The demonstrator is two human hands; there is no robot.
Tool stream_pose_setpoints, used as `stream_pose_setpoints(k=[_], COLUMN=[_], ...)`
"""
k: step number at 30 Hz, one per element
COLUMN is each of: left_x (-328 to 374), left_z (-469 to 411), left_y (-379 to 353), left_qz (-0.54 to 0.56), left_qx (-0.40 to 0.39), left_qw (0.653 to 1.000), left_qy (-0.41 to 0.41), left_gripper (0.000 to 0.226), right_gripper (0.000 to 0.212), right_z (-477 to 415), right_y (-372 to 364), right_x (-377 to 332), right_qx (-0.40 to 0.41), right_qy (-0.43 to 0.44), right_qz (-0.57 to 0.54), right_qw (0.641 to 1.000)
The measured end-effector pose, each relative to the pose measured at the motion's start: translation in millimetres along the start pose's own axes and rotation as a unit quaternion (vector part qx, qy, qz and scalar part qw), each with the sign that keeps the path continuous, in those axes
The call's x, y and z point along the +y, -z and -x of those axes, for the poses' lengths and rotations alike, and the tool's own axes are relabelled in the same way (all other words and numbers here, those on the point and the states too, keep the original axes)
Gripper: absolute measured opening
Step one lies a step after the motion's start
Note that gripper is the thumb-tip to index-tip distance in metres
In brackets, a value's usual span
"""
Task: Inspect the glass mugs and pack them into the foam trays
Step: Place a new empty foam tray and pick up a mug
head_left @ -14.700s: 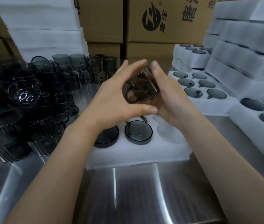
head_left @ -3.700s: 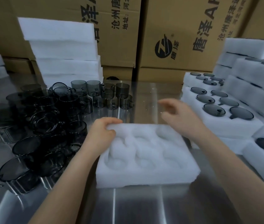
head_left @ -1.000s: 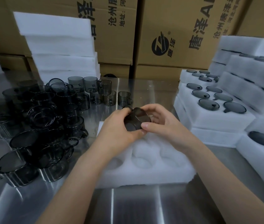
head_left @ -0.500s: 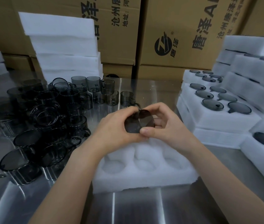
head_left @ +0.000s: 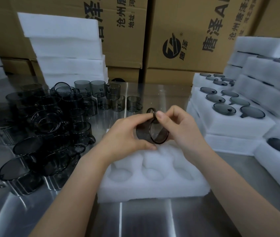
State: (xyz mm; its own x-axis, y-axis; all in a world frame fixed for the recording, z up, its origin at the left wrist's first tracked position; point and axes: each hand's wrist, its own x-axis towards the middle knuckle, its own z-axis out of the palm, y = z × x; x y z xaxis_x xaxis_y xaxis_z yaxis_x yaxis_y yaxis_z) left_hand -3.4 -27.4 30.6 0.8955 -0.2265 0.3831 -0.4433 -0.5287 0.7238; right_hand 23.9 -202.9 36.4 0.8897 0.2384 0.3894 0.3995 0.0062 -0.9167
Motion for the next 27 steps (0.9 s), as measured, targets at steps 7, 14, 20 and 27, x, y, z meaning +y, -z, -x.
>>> stream_pose_setpoints(k=[7,14,20,27], left_x=[-2.1,1.0,7.4,16.0], left_z=[-0.5,2.5,5.5,7.7], left_y=[2.1,1.3,-3.4,-5.8], left_qz=[0.097,0.119,0.007,-0.05], left_qx=[0.009,0.028,0.034,0.058], left_qw=[0.995,0.993,0.999,0.996], left_qy=[0.012,-0.001,0.009,-0.035], left_gripper=[0.068,0.061,0.07,0.07], right_gripper=[0.012,0.035,0.056,0.024], right_z=[2.4,1.6,8.0,11.1], right_y=[19.9,21.5,3.2,-4.7], right_x=[-3.4,-3.8,-5.1,-5.0], right_qx=[-0.107,-0.164,-0.061,0.01], right_qy=[-0.087,-0.082,-0.049,-0.027], right_qz=[-0.13,-0.142,0.034,0.037], right_qw=[0.982,0.973,0.996,0.999])
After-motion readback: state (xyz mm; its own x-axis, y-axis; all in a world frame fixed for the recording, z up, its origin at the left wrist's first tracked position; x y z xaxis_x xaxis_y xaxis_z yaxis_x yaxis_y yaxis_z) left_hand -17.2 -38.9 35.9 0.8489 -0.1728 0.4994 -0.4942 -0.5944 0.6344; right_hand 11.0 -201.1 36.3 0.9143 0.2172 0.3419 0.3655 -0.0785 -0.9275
